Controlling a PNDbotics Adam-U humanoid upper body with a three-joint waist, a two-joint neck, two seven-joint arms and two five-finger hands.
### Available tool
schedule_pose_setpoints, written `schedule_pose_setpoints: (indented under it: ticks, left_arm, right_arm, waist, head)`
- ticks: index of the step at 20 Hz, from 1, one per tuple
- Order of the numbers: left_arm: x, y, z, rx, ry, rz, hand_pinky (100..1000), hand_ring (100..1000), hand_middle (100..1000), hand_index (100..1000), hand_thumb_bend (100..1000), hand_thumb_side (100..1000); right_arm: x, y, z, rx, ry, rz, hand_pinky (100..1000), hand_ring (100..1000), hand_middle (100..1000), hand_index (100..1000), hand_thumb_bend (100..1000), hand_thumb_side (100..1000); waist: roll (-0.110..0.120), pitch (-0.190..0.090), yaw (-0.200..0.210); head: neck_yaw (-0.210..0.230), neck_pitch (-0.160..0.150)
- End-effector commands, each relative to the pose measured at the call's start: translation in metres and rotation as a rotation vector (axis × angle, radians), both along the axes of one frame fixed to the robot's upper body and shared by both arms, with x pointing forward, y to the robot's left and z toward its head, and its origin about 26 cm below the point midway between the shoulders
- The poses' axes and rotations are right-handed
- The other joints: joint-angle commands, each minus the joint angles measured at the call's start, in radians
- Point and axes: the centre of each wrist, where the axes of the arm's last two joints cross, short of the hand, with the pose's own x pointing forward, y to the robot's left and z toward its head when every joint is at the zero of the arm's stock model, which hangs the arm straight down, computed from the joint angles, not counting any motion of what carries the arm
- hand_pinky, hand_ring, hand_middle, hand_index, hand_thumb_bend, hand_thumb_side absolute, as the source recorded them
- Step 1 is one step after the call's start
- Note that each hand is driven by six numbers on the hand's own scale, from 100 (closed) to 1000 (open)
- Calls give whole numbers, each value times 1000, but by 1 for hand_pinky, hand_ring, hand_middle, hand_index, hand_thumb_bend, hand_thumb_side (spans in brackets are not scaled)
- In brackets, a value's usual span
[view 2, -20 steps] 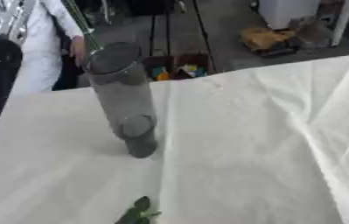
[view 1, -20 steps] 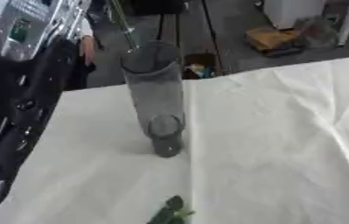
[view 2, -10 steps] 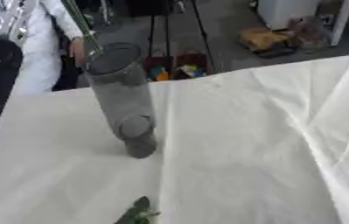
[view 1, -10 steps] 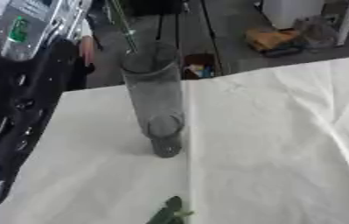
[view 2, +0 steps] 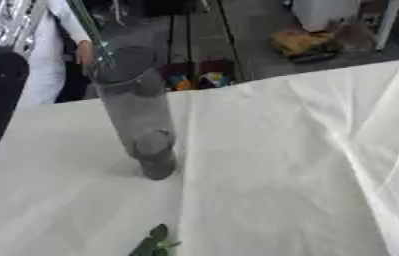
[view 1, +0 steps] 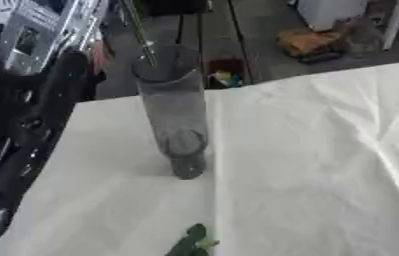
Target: Arrange flowers into the vase.
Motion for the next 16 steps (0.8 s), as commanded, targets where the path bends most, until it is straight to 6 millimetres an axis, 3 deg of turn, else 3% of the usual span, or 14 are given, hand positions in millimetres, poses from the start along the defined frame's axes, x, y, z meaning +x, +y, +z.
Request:
schedule_pose_setpoints:
  ticks: [1,16]
  left_arm:
    - [-5,2,8,0,-25,9,100,100,100,100,137,309]
    - [-1,-5,0,-5,1,-4,100,100,100,100,124,320]
  right_arm:
    - [-2,0,8,-12,-30,3,850,775,374,889,100,891]
    - [-2,1,9,-12,-32,7,854,778,370,890,100,899]
  waist:
    - [-6,-18,-2]
    - [-6,-9,-10]
  head:
    - [3,-11]
    - [6,-18]
